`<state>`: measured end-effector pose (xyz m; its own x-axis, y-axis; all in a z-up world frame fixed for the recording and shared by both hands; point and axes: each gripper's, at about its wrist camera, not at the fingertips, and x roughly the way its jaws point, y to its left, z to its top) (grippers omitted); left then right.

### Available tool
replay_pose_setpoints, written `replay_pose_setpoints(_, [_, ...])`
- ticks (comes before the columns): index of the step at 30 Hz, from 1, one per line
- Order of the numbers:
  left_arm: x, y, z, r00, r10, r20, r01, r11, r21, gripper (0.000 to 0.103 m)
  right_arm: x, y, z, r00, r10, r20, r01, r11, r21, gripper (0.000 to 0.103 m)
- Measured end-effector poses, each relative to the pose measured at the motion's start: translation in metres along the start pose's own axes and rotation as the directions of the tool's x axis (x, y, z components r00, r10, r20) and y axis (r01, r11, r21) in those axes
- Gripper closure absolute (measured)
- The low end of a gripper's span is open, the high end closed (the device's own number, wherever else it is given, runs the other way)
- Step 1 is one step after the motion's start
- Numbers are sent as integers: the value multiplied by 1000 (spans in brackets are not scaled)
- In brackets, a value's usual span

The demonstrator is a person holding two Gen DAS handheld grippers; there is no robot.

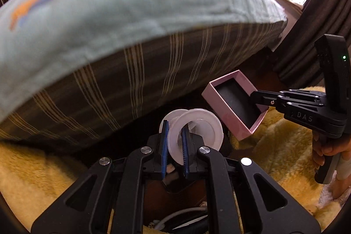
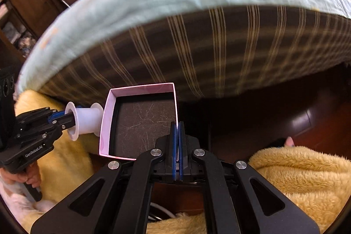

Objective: Collect trash
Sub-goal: 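Lower both tools into the floor bin and open them to drop cap and box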

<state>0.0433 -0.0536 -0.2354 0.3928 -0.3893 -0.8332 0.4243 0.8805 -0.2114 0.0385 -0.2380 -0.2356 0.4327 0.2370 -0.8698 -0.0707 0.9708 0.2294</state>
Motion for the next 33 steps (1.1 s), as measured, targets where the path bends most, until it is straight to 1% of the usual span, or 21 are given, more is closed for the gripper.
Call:
replay_pose_setpoints(3, [21, 2, -7, 999, -4, -45, 4, 1000, -12, 93, 20, -4, -6, 999, -17, -39, 18, 1000, 25, 100])
replay_pose_setpoints(5, [33, 3, -12, 997, -16, -77, 14, 1000, -26, 93, 33, -6, -9, 998, -10, -62, 13, 999, 52, 100])
replay_pose_setpoints(7, [43, 5, -16, 994, -26, -108, 22, 999, -38, 93, 42, -7, -10, 997, -18, -74, 23, 998, 62, 100])
replay_pose_setpoints(9, [51, 8, -18, 992, -21, -127, 16, 999, -43, 93, 50, -8, -8, 996, -39, -82, 44, 997, 62, 100])
replay_pose_setpoints(16, [61, 12, -22, 988, -19, -152, 11, 999, -52, 93, 59, -5, -8, 995, -41, -87, 47, 996, 71, 100])
replay_pose_setpoints(18, [62, 11, -24, 988, -23, -153, 15, 999, -52, 93, 59, -10, -12, 996, -31, -84, 38, 996, 83, 97])
replay_pose_setpoints(20, [67, 8, -22, 988, -23, -155, 15, 998, -53, 90, 60, -10, -10, 996, -29, -89, 37, 995, 95, 96])
replay_pose_setpoints(21, [68, 8, -22, 988, -23, -155, 15, 998, -55, 86, 60, -11, -10, 996, -24, -89, 33, 994, 102, 95])
replay_pose_setpoints(23, [66, 10, -22, 988, -23, -150, 15, 998, -60, 82, 59, -13, -9, 996, -25, -88, 35, 993, 114, 94])
replay_pose_setpoints(24, [64, 13, -22, 989, -24, -147, 14, 998, -65, 77, 59, -15, -8, 996, -23, -86, 34, 992, 120, 93])
replay_pose_setpoints(25, [63, 13, -22, 989, -22, -144, 12, 997, -70, 74, 58, -17, -8, 997, -21, -81, 31, 991, 127, 88])
replay_pose_setpoints(26, [61, 14, -22, 990, -22, -141, 12, 997, -74, 72, 56, -18, -7, 997, -21, -74, 31, 991, 133, 73])
replay_pose_setpoints(27, [60, 14, -21, 990, -20, -138, 10, 997, -78, 71, 54, -19, -7, 998, -20, -67, 29, 990, 139, 65])
replay_pose_setpoints(28, [57, 14, -21, 991, -16, -132, 5, 997, -81, 70, 52, -20, -6, 998, -18, -54, 26, 989, 147, 52])
replay_pose_setpoints(29, [55, 15, -20, 992, -12, -127, 2, 997, -82, 68, 49, -21, -5, 999, -18, -43, 24, 988, 154, 50])
replay_pose_setpoints(30, [51, 17, -18, 993, -4, -120, -6, 997, -83, 64, 47, -21, -5, 999, -17, -38, 22, 987, 159, 50])
replay_pose_setpoints(31, [48, 17, -17, 993, 2, -114, -12, 997, -82, 60, 45, -23, -4, 1000, -12, -28, 17, 986, 168, 48])
replay_pose_setpoints(32, [44, 17, -16, 994, 13, -105, -21, 996, -81, 57, 41, -24, -3, 1000, -8, -16, 11, 984, 178, 39])
replay_pose_setpoints(33, [40, 18, -15, 995, 25, -97, -33, 996, -81, 51, 39, -25, -3, 1000, -8, -5, 9, 983, 184, 34])
